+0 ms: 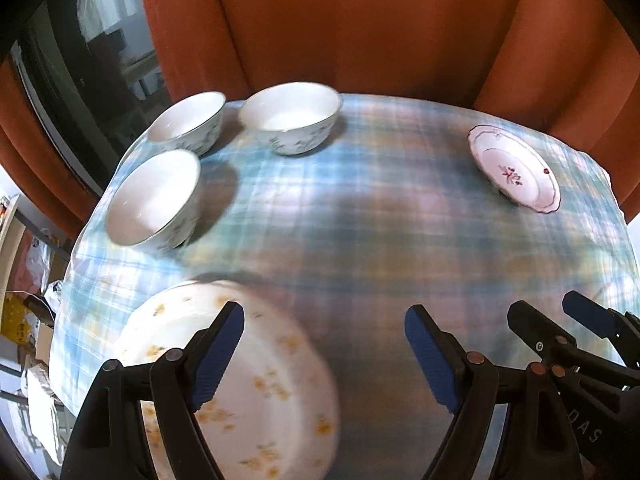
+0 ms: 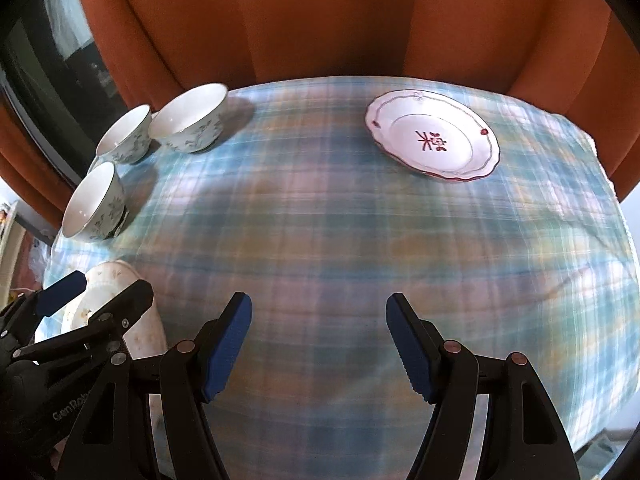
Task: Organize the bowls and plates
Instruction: 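Move both tools toward the small red-pattern plate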
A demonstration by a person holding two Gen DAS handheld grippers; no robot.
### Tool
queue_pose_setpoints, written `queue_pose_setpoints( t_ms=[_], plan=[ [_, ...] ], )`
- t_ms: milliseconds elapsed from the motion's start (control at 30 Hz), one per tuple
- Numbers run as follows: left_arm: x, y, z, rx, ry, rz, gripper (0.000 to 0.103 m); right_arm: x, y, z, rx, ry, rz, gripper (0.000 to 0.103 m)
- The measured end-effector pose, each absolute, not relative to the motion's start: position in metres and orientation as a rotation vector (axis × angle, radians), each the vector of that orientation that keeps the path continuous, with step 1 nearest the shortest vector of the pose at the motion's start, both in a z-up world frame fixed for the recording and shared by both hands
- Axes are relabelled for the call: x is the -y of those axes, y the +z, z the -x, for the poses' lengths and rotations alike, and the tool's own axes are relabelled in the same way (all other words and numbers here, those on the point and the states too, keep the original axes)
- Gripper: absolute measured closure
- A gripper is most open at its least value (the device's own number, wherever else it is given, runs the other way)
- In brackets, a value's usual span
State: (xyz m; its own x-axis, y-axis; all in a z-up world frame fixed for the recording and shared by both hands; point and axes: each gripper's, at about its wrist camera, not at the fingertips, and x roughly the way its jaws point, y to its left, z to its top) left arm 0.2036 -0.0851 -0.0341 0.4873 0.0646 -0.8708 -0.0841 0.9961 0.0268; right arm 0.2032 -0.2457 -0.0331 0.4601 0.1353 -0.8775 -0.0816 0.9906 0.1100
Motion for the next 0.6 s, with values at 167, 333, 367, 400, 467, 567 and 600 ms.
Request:
queue_pose_setpoints(
  t_ms=[167,333,367,400,467,567,600],
  plan=[
    [0.124,-0.029,-0.219,-1.028,0.099,0.017,0.019,0.285,-0.028,-0.216,-1.037,0.141,-0.062,0.03],
    [0.161,-0.022,-0.24,-1.01,0.109,0.042,0.019,0.335,-0.027,-0.239,-1.019,0.157,-0.149,0.03],
    [0.167,-0.019,-0.245,-1.006,0.114,0.041,0.019,0.342,-0.025,-0.243,-1.011,0.154,-0.151,0.03],
    [0.173,-0.016,-0.25,-1.001,0.116,0.04,0.019,0.349,-0.024,-0.247,-1.0,0.148,-0.153,0.03],
    [0.186,-0.011,-0.261,-0.993,0.107,0.035,0.019,0.361,-0.021,-0.257,-0.983,0.139,-0.145,0.03],
    [0.206,-0.006,-0.282,-0.975,0.112,0.017,0.019,0.376,-0.02,-0.27,-0.963,0.127,-0.134,0.03],
    [0.211,-0.006,-0.288,-0.976,0.114,0.016,0.019,0.381,-0.02,-0.276,-0.955,0.122,-0.134,0.03]
  ],
)
